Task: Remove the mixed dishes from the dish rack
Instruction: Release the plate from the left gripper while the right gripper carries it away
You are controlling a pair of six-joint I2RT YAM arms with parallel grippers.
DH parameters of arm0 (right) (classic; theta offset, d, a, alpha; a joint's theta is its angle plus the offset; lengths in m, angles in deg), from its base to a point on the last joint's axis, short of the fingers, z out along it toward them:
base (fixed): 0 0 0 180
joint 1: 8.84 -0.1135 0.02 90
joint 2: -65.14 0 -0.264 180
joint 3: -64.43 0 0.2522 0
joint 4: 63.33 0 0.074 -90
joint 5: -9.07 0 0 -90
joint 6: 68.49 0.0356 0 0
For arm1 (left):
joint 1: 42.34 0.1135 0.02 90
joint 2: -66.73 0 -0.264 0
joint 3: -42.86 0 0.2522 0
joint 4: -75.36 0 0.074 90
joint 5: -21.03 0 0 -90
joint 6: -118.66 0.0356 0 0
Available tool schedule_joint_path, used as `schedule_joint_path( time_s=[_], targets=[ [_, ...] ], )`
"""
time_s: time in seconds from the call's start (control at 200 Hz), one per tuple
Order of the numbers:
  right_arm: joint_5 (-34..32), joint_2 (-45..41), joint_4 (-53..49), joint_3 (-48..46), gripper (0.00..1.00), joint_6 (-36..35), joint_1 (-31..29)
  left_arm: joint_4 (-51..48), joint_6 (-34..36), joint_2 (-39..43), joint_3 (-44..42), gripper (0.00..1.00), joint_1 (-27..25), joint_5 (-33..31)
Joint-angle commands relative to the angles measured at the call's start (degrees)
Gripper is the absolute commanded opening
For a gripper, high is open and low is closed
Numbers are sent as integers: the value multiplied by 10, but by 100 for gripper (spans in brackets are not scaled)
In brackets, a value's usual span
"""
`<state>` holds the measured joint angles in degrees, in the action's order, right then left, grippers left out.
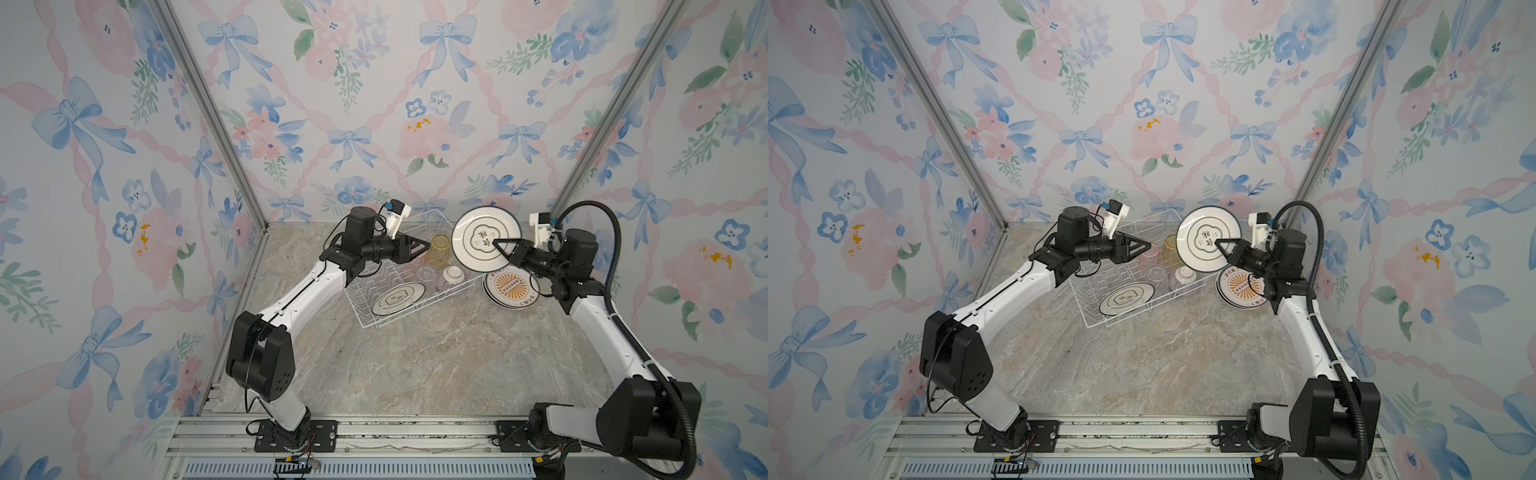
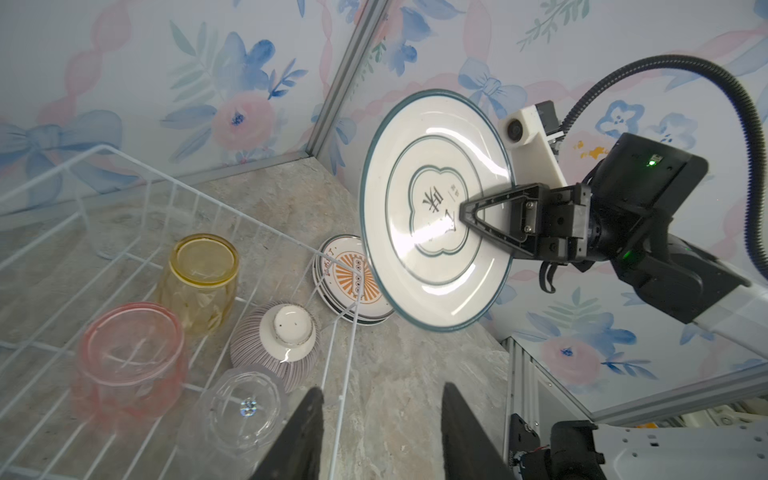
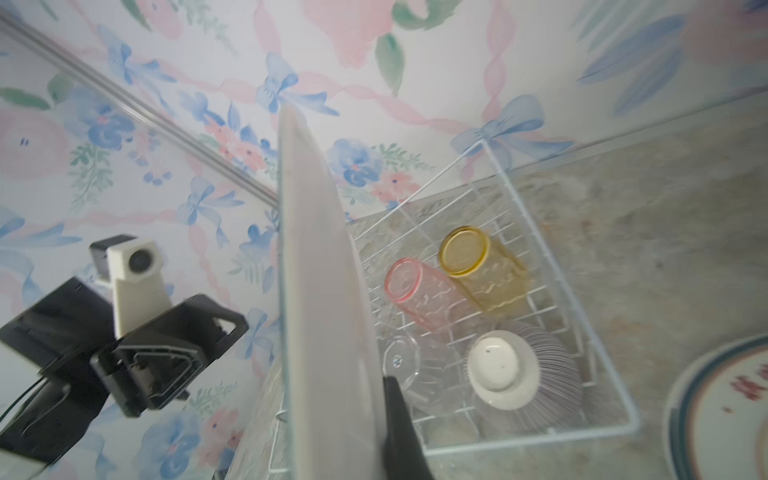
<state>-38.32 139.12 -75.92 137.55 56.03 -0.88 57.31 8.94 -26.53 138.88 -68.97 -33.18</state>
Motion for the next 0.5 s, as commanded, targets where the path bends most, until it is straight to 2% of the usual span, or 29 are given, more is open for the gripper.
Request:
schedule_joint_path(
  time_s=[0.0, 0.085, 0.195, 0.495],
  targets=[
    [-50, -12, -70, 1, 0, 3, 77, -111, 99, 53, 16, 44, 0, -163],
    [-68, 0, -99, -15, 0, -7, 129, -143, 117, 65, 6, 45, 3, -231],
    [-74, 33, -101, -35, 0, -14, 168, -171, 124, 66, 0, 45, 13, -260],
    [-64, 149, -45, -44, 0, 9, 165, -201, 144, 71, -11, 46, 21, -289]
  ],
)
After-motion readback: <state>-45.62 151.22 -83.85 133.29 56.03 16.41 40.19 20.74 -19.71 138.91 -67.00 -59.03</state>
